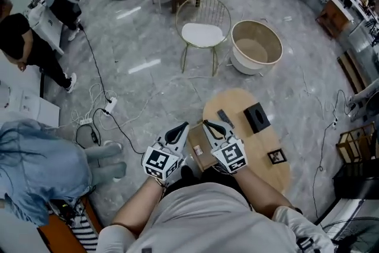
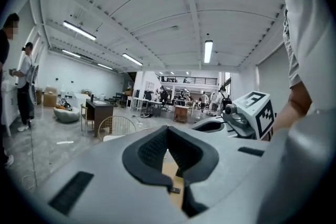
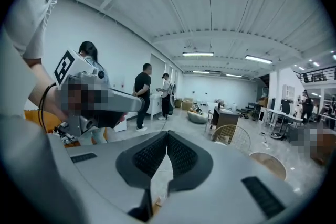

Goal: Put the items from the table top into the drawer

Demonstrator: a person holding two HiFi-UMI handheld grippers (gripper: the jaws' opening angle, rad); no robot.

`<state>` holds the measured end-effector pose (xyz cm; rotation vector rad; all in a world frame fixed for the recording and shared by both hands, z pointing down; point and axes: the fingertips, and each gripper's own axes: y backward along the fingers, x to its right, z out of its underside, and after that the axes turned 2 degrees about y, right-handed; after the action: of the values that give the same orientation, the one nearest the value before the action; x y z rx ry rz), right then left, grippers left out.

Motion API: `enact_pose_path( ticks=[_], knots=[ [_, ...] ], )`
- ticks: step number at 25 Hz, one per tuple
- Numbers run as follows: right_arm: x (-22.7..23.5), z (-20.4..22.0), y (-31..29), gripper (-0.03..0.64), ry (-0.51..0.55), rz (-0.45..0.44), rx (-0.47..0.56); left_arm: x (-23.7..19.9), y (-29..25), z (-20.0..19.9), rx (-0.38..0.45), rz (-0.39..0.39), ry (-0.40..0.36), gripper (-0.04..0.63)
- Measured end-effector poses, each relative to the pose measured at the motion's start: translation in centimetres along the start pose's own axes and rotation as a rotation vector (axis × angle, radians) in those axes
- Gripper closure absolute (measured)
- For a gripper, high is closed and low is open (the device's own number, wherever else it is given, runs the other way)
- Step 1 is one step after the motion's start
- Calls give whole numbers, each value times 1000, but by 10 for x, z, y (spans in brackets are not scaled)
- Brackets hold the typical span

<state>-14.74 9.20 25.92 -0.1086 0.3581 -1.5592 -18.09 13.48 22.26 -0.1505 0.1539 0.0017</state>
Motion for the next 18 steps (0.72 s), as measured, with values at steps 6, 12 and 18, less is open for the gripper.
enact_pose_path(
  ticks=[6,12,18],
  knots=[
    [9,-37,40,588,28,51,55,18,12,-28,32,28,-32,586],
    [21,-48,67,588,25,88,81,34,3,-39,40,59,-56,586],
    [51,-45,106,588,17,141,96,69,-32,-49,43,116,-78,586]
  ],
)
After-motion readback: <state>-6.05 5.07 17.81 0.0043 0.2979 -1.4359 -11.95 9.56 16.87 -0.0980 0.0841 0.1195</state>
